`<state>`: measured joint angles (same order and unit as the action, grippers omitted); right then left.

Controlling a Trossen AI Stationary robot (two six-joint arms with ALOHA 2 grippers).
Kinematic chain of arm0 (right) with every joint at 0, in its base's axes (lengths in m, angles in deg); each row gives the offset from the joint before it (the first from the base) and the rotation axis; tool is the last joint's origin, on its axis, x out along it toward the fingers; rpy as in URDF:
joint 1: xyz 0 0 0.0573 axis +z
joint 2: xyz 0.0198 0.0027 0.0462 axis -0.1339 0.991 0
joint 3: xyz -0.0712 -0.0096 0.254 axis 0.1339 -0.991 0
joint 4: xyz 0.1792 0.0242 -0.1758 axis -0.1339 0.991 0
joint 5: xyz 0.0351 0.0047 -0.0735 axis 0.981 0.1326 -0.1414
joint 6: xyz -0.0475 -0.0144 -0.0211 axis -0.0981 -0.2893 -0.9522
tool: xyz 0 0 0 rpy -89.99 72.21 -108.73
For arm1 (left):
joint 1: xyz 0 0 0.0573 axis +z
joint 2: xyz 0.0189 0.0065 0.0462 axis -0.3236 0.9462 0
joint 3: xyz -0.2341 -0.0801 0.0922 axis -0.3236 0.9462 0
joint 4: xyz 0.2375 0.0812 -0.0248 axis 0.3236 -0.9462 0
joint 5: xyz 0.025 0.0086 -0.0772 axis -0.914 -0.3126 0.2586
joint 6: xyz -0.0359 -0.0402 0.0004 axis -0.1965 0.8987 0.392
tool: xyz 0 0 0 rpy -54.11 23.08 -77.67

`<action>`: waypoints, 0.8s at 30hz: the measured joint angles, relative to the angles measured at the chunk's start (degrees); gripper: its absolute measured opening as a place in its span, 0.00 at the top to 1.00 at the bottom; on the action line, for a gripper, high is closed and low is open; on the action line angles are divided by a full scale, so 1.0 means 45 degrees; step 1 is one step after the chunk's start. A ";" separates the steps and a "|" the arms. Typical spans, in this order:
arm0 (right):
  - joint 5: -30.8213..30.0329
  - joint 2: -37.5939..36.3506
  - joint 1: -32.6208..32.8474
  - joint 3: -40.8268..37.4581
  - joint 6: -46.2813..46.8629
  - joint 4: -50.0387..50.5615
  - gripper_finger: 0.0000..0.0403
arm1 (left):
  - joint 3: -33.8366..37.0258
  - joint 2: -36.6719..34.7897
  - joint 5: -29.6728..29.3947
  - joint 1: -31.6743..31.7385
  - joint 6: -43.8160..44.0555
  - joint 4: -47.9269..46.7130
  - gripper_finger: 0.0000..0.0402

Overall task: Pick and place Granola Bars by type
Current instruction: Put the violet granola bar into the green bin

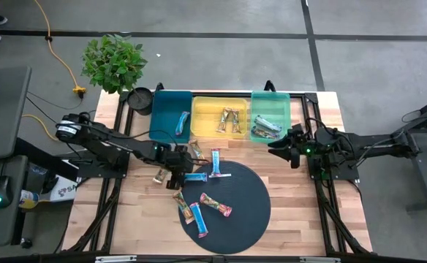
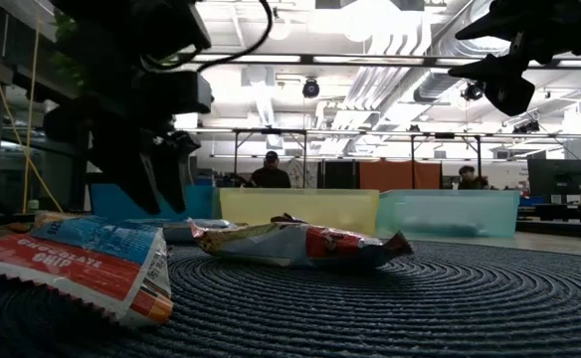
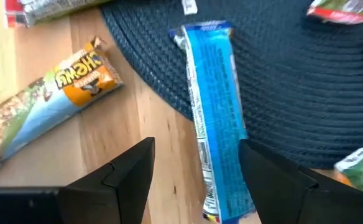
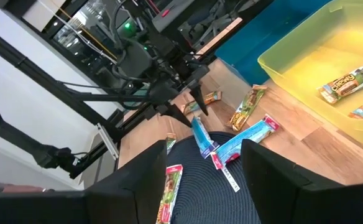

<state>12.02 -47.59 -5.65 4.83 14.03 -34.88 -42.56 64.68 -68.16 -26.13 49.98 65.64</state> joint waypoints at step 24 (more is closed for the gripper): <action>0.0528 0.0000 0.0000 0.0000 0.0018 0.0000 0.53 | -0.0405 0.0717 -0.0321 -0.1014 0.1610 -0.0342 0.43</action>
<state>14.40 -47.59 -5.65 4.83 14.11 -34.88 -44.39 67.91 -69.60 -30.69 57.23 64.10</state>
